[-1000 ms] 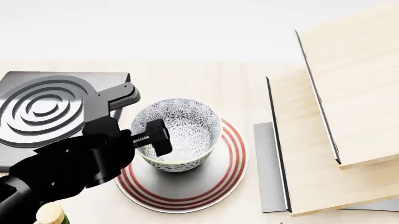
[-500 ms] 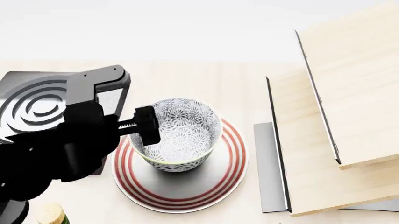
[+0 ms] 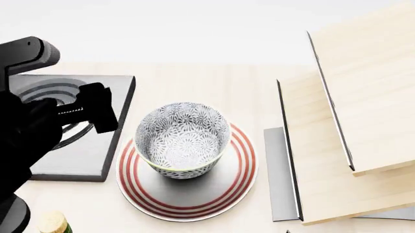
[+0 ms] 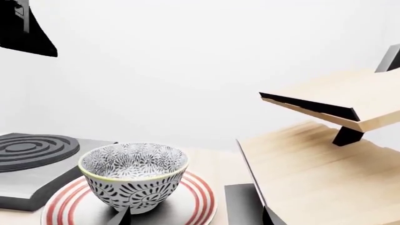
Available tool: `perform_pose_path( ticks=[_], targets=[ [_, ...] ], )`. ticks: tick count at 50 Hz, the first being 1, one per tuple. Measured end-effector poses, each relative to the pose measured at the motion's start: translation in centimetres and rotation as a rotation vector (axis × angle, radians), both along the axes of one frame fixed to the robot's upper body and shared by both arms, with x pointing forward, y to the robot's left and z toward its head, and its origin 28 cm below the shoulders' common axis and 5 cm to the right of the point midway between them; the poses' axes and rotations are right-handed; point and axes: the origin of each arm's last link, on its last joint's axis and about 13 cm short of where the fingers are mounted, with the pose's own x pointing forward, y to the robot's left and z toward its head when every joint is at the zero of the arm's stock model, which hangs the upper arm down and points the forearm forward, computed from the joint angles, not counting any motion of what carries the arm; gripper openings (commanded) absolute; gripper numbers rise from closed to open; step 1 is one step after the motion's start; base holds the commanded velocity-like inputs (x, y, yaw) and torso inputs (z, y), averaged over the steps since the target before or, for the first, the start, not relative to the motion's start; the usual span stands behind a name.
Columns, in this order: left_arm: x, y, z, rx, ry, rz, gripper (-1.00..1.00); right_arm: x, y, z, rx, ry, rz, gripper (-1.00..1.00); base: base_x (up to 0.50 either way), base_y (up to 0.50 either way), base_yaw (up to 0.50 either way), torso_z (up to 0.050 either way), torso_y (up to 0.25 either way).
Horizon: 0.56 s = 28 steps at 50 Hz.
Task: Pick up the akita bowl and put it on the plate.
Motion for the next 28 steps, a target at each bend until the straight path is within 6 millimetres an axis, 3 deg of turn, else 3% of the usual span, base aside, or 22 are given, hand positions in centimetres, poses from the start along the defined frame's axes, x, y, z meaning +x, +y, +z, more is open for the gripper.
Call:
perform_pose_path(
  ticks=[18,28],
  targets=[
    [-5.0,5.1,0.4,-0.007,-0.171,0.119,1.00,0.1,-0.3,0.9,-0.006,-0.022,-0.026,1.00,0.00,0.00,0.00,0.000,0.000],
    [-7.5,7.2,-1.3,0.088,-0.275,0.260,1.00,0.5,-1.3,3.5,-0.006,-0.088,-0.083,1.00,0.00,0.00,0.00,0.000,0.000]
  ],
)
